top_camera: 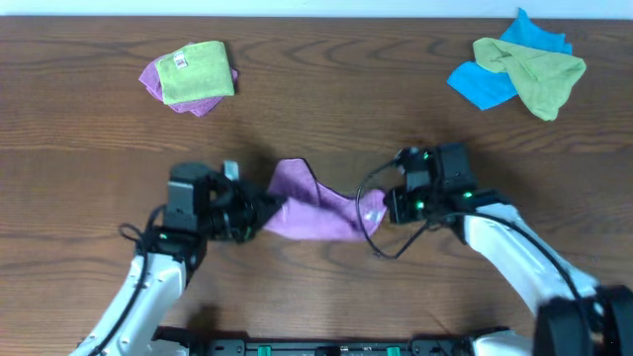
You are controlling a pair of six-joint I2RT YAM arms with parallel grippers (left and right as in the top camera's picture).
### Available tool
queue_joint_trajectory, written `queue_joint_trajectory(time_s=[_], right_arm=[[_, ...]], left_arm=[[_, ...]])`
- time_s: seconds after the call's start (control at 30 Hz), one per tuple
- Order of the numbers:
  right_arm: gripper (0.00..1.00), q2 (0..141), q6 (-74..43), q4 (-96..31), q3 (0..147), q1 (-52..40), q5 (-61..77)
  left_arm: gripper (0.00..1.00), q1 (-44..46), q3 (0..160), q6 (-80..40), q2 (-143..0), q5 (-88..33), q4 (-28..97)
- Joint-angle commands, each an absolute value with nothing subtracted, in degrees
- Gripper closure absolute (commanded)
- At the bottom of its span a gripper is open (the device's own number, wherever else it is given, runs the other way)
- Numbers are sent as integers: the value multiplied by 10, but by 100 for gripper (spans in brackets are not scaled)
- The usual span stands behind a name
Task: Fold the cloth
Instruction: 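Lift the purple cloth with both grippers and stretch it forward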
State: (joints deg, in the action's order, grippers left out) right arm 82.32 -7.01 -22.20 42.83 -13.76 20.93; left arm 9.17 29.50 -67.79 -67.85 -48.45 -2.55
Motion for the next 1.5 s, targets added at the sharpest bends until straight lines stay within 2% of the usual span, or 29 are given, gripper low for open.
queue_joint_trajectory(time_s=[0.0, 0.13, 0.3, 0.67, 0.9, 1.13, 1.47], right_arm=[[99, 779, -64, -227, 475, -134, 178], [99, 769, -63, -227, 512, -134, 178], [99, 769, -59, -211, 540, -134, 156], [99, 811, -43, -69, 566, -134, 79], [99, 893, 12, -53, 668, -133, 25], [99, 940, 33, -53, 749, -103, 2], [99, 940, 39, -75, 761, -106, 7]], left_arm=[[94, 71, 331, -683, -682, -451, -27], [94, 66, 352, -681, -686, -410, -39], [94, 66, 387, -675, -736, -373, -115], [94, 63, 595, -610, -938, -389, -138], [94, 56, 714, -590, -1025, -397, -138], [94, 38, 764, -577, -1058, -401, -138], [94, 22, 774, -557, -1058, -469, -141]])
